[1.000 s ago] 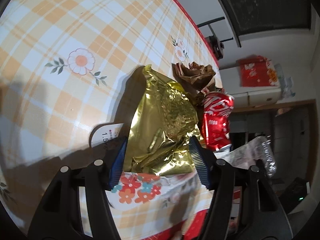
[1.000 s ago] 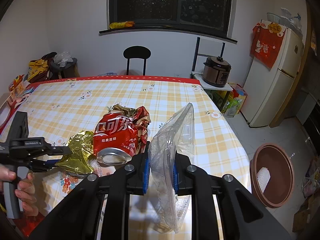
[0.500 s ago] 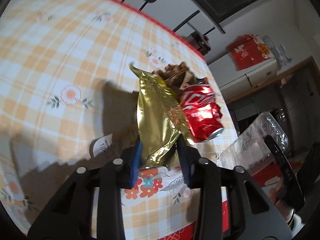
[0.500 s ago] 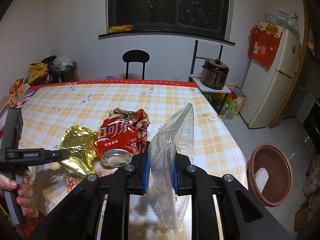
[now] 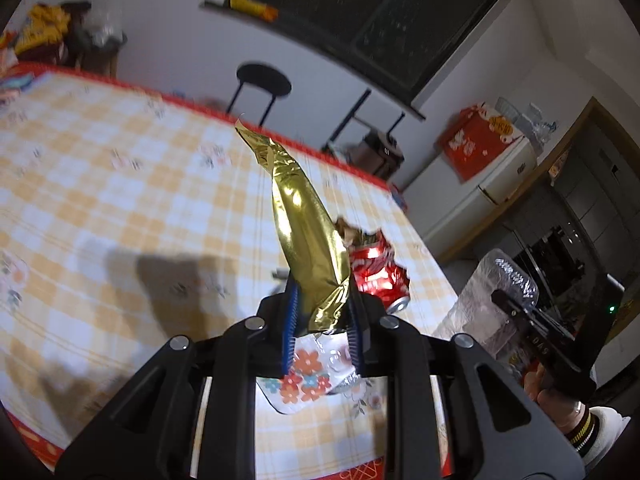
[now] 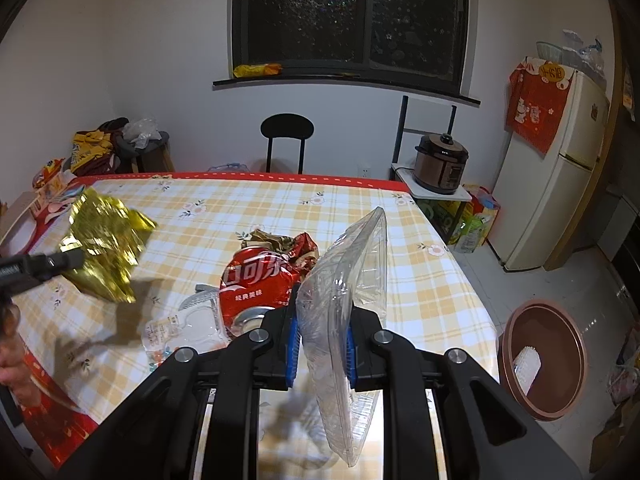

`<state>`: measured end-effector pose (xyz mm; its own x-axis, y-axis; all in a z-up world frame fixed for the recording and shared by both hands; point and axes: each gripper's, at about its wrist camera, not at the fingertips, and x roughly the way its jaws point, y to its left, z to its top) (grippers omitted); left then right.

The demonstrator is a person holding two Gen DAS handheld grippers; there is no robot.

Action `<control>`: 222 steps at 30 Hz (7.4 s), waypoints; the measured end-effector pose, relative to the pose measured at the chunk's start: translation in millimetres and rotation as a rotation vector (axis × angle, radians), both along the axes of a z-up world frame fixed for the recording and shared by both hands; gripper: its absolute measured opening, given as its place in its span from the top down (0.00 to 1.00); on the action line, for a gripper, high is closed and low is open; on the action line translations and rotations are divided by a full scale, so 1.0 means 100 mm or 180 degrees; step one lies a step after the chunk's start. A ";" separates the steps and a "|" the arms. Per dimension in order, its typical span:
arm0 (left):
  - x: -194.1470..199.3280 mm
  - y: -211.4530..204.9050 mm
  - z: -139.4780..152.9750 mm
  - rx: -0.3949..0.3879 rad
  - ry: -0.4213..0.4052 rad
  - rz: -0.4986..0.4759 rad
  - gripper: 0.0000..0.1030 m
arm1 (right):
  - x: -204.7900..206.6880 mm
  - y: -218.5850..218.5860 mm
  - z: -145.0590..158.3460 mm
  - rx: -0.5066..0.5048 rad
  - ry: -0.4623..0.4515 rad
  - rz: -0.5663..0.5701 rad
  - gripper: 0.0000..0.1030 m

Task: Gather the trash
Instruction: 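Carry the clear container to the bin and open the right tool while the left tool holds the foil, then move the gold foil bag over the bin and open the left tool, then return both tools to the table and grasp the red crushed can with the right tool, then grasp the clear 'Brown hook' package with the left tool while the right tool holds the can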

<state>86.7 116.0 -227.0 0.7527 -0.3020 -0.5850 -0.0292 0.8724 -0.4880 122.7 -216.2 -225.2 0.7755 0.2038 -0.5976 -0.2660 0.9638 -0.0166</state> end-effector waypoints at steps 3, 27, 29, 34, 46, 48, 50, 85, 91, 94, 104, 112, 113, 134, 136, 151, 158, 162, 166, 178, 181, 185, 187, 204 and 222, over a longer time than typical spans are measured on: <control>-0.07 0.00 0.17 0.0078 -0.0137 0.0052 0.77 | -0.07 -0.04 0.05 -0.0014 -0.0038 0.0015 0.82; -0.14 -1.54 0.76 0.0277 -0.0446 0.0143 0.77 | -0.04 -2.25 0.17 0.0291 -0.0114 -0.0433 0.82; -0.14 -1.72 0.80 0.0282 -0.0461 0.0183 0.77 | 0.04 -2.56 0.15 0.0268 -0.0115 -0.0500 0.82; -0.13 -2.16 0.86 0.0319 -0.0454 0.0299 0.77 | 0.34 -3.32 0.05 0.0342 0.0010 -0.0666 0.82; -0.32 -2.68 0.89 0.0444 -0.0341 0.0672 0.77 | 1.11 -4.15 -0.34 0.0553 0.0559 -0.0658 0.82; -0.33 -2.76 0.91 0.0469 -0.0345 0.0688 0.77 | 1.18 -4.18 -0.40 0.0589 0.0654 -0.0621 0.81; -0.34 -2.83 0.93 0.0483 -0.0362 0.0692 0.77 | 1.22 -4.18 -0.44 0.0600 0.0730 -0.0600 0.68; 0.86 -5.19 0.48 0.0437 -0.0067 -0.1369 0.75 | -0.23 -5.91 0.42 0.0463 -0.0293 -0.1769 0.05; 1.15 -5.81 0.03 0.0410 0.0216 -0.1830 0.73 | -0.63 -6.25 0.23 0.0446 -0.0167 -0.2153 0.05; 1.29 -6.05 -0.16 0.0368 0.0318 -0.2009 0.67 | -0.83 -6.38 0.14 0.0438 -0.0111 -0.2341 0.05; 1.58 -5.97 -0.33 0.0404 0.0371 -0.1747 0.20 | -0.98 -6.50 0.16 0.0458 -0.0166 -0.2484 0.05; 1.44 -5.03 0.29 0.0419 0.0009 -0.1118 0.06 | -0.69 -6.15 0.35 0.0483 -0.0294 -0.2138 0.05; 1.40 -4.89 0.35 0.0413 -0.0023 -0.1018 0.06 | -0.64 -6.08 0.37 0.0484 -0.0304 -0.2088 0.05; -0.36 -1.47 0.56 0.0741 -0.0018 0.0966 0.06 | 0.28 -3.32 0.52 0.0403 -0.0105 -0.0617 0.05; -0.48 -1.20 0.49 0.0705 0.0019 0.0995 0.06 | 0.31 -2.90 0.55 0.0351 -0.0086 -0.0463 0.05; -0.41 -0.02 0.00 0.0534 0.0101 0.0711 0.06 | 0.54 -0.43 0.06 0.0303 0.0442 0.0310 0.05; -0.31 0.15 -0.22 0.0418 0.0206 0.0604 0.06 | 0.70 0.11 -0.48 0.0419 0.0935 0.0179 0.05; -0.27 0.20 -0.33 0.0359 0.0272 0.0553 0.06 | 0.82 0.27 -0.74 0.0538 0.1170 -0.0005 0.11; -0.25 0.22 -0.39 0.0349 0.0335 0.0502 0.06 | 0.95 0.39 -0.95 0.0688 0.1401 -0.0201 0.21; -0.26 0.30 -0.51 0.0362 0.0484 0.0497 0.06 | 1.13 0.46 -1.29 0.1011 0.1763 -0.0625 0.39; -0.23 0.30 -0.53 0.0363 0.0506 0.0488 0.06 | 1.11 0.40 -1.28 0.1137 0.1809 -0.0594 0.50; -0.15 0.25 -0.54 0.0369 0.0510 0.0427 0.06 | 1.08 0.30 -1.24 0.1279 0.1792 -0.0556 0.51; -0.10 0.19 -0.54 0.0378 0.0495 0.0371 0.06 | 1.06 0.26 -1.20 0.1346 0.1779 -0.0536 0.51; 0.32 -0.31 -0.71 0.0632 0.0512 -0.0415 0.07 | 0.80 -0.24 -0.77 0.1670 0.1440 -0.0471 0.52; 1.14 -0.64 -1.31 0.0882 0.0729 -0.1681 0.23 | 0.42 -1.14 -0.75 0.1726 0.1280 -0.1125 0.52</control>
